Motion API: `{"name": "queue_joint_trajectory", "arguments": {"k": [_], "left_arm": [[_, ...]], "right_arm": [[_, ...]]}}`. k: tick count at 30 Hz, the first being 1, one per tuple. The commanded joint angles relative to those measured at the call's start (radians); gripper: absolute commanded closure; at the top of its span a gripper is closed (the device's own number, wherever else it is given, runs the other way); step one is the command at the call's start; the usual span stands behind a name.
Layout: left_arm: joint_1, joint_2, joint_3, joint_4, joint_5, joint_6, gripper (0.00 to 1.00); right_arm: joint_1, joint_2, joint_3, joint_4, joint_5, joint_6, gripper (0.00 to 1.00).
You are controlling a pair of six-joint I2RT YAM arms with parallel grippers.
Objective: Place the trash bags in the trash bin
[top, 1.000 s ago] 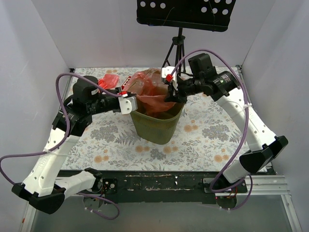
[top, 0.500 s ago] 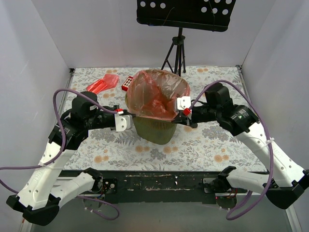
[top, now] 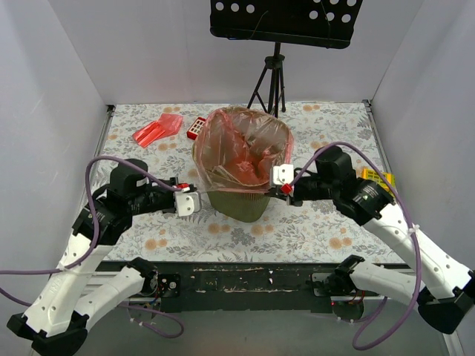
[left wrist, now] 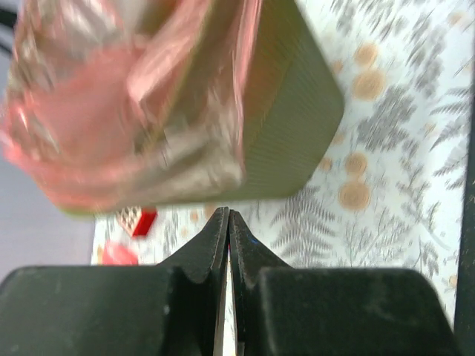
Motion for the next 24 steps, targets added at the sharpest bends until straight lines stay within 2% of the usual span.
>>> {"name": "queue_joint_trajectory", "arguments": {"k": [1, 7, 11, 13, 15, 17, 19, 20, 22, 23, 24], "left_arm": [[0.018, -0.056, -0.111, 0.075, -0.188, -0.031, 1.0], [0.017, -0.095, -0.283, 0.368, -0.297, -0.186, 1.0], [0.02, -0.092, -0.305, 0.483, -0.384, -0.474, 1.0], [0.029, -0.103, -0.279, 0.453, -0.357, -0.582, 1.0], [0.037, -0.115, -0.207, 0.355, -0.302, -0.674, 1.0], [0.04, -0.106, -0.1, 0.235, -0.274, -0.77, 1.0], [0.04, -0.069, 0.037, 0.189, -0.281, -0.878, 1.0], [0.04, -0.042, 0.089, 0.186, -0.286, -0.916, 0.93], [0.041, 0.035, 0.187, 0.199, -0.304, -1.031, 0.6], [0.043, 0.101, 0.236, 0.198, -0.327, -1.085, 0.47], [0.043, 0.162, 0.299, 0.18, -0.362, -1.143, 0.39]], "right_arm": [[0.008, -0.107, -0.116, 0.115, 0.138, -0.019, 0.99], [0.025, -0.102, -0.196, 0.256, 0.182, 0.007, 0.99], [0.06, -0.079, -0.209, 0.294, 0.175, 0.007, 0.98], [0.078, -0.069, -0.209, 0.293, 0.175, 0.001, 0.98], [0.091, -0.059, -0.203, 0.281, 0.184, -0.012, 0.95], [0.094, -0.049, -0.193, 0.259, 0.199, -0.03, 0.94], [0.095, -0.039, -0.182, 0.235, 0.201, -0.052, 0.93], [0.095, -0.036, -0.177, 0.229, 0.202, -0.055, 0.93], [0.1, -0.026, -0.165, 0.219, 0.201, -0.049, 0.92], [0.103, -0.016, -0.154, 0.21, 0.201, -0.044, 0.92], [0.106, -0.009, -0.147, 0.203, 0.202, -0.042, 0.92]]}}
